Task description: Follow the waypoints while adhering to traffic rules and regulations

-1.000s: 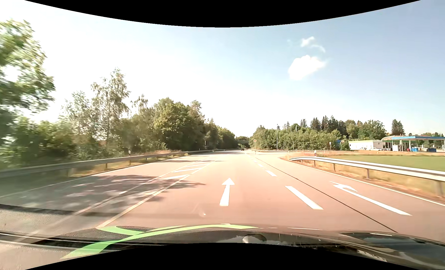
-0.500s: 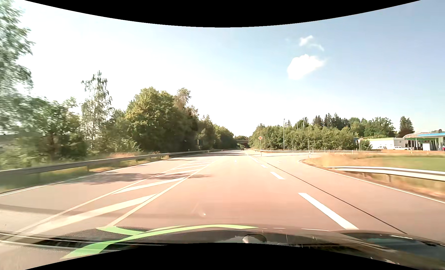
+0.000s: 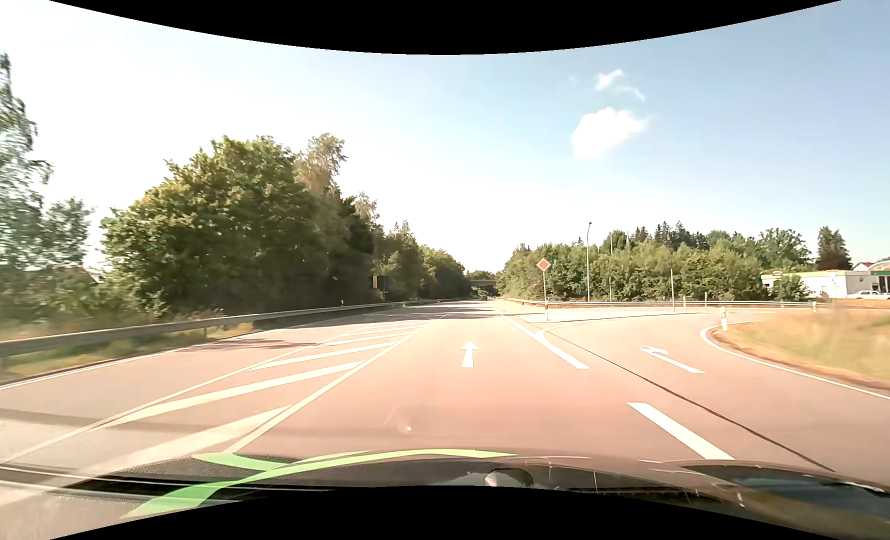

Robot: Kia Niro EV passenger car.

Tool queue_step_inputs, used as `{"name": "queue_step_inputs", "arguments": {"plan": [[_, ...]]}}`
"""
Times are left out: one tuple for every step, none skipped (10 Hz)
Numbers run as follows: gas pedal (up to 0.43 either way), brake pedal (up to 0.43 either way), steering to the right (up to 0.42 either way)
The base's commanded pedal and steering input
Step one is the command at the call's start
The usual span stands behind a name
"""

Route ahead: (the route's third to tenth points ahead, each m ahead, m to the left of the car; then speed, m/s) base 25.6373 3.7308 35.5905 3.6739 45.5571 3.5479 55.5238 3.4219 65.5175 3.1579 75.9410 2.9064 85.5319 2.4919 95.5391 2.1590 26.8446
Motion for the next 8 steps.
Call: {"name": "queue_step_inputs", "arguments": {"plan": [[0.339, 0.0, 0.0], [0.339, 0.0, 0.0], [0.35, 0.0, 0.0], [0.358, 0.0, 0.0], [0.358, 0.0, 0.0], [0.358, 0.0, 0.0], [0.358, 0.0, 0.0], [0.35, 0.0, 0.0]]}}
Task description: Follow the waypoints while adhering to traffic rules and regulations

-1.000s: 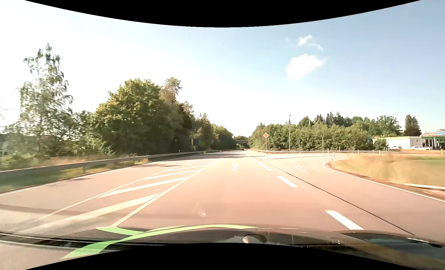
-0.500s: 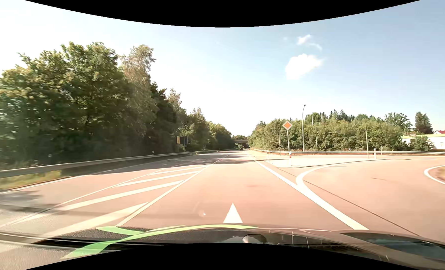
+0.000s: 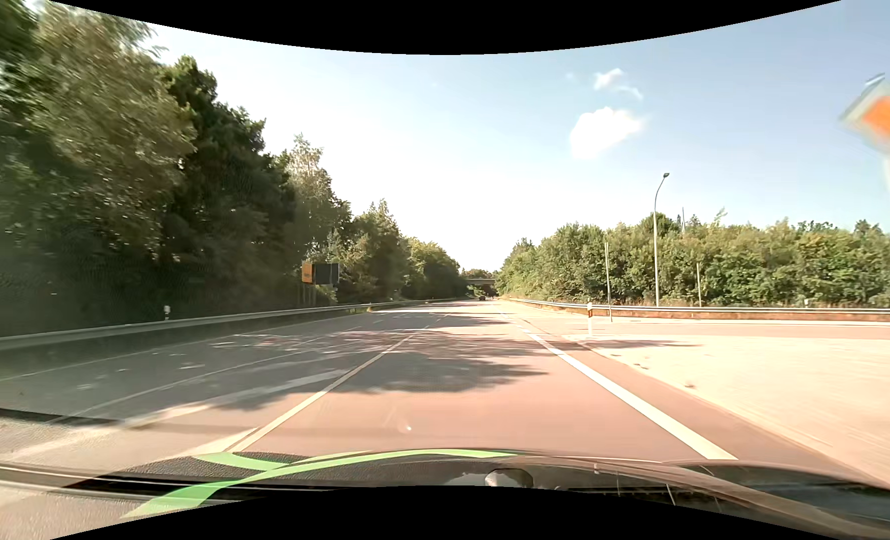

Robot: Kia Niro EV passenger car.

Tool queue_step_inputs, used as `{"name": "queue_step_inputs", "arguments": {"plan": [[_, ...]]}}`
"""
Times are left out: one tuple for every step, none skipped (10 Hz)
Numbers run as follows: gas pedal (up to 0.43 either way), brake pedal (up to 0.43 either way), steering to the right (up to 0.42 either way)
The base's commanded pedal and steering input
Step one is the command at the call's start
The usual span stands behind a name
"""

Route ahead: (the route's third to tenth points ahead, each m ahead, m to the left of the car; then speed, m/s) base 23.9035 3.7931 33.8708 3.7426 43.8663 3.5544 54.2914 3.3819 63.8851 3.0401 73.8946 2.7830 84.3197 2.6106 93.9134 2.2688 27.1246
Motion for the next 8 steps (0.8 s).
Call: {"name": "queue_step_inputs", "arguments": {"plan": [[0.339, 0.0, 0.0], [0.339, 0.0, 0.0], [0.339, 0.0, 0.0], [0.339, 0.0, 0.0], [0.339, 0.0, 0.0], [0.35, 0.0, 0.0], [0.358, 0.0, 0.0], [0.37, 0.0, 0.0]]}}
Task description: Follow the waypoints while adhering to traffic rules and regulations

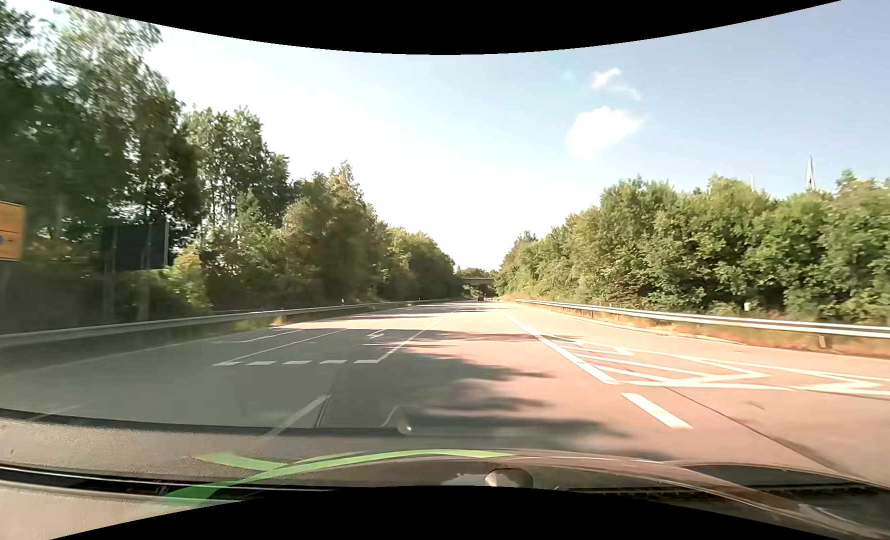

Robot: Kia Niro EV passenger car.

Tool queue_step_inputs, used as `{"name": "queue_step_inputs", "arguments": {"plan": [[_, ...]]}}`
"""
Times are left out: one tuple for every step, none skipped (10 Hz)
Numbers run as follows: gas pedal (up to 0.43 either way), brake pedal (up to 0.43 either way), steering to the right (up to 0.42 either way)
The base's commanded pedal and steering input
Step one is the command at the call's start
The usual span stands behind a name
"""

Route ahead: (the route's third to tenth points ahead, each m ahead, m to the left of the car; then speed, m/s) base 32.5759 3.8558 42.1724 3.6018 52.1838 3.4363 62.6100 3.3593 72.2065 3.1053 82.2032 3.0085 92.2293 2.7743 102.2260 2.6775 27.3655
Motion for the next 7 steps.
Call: {"name": "queue_step_inputs", "arguments": {"plan": [[0.37, 0.0, 0.0], [0.37, 0.0, 0.0], [0.378, 0.0, 0.0], [0.378, 0.0, 0.0], [0.378, 0.0, 0.0], [0.378, 0.0, 0.0], [0.39, 0.0, 0.0]]}}
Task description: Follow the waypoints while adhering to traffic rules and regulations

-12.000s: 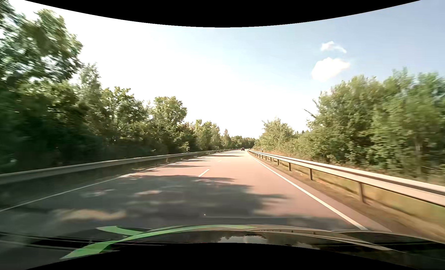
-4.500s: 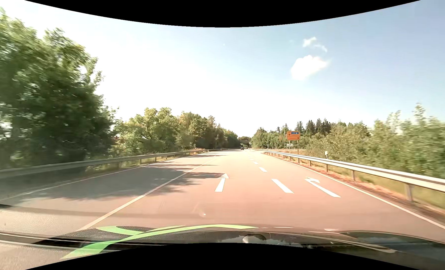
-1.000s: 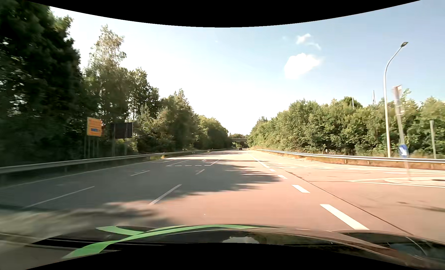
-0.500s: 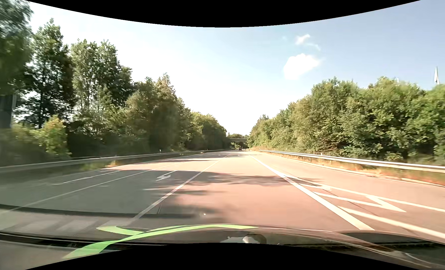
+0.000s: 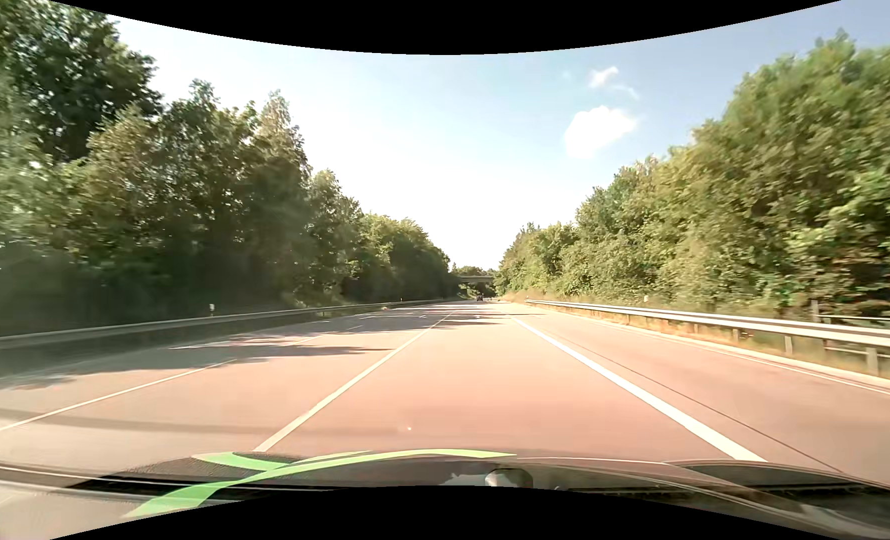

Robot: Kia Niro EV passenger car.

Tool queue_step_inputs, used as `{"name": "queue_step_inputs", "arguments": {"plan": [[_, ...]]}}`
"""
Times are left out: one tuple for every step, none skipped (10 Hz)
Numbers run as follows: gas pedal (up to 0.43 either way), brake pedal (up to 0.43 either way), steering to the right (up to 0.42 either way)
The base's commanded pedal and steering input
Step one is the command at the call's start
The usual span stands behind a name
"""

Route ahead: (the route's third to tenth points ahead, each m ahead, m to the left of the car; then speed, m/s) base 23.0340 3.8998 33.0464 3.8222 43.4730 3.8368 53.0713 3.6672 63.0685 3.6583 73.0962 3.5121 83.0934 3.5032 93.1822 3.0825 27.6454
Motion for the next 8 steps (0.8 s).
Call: {"name": "queue_step_inputs", "arguments": {"plan": [[0.39, 0.0, 0.0], [0.409, 0.0, 0.0], [0.409, 0.0, 0.0], [0.409, 0.0, 0.0], [0.409, 0.0, 0.0], [0.409, 0.0, 0.0], [0.398, 0.0, 0.0], [0.37, 0.0, 0.0]]}}
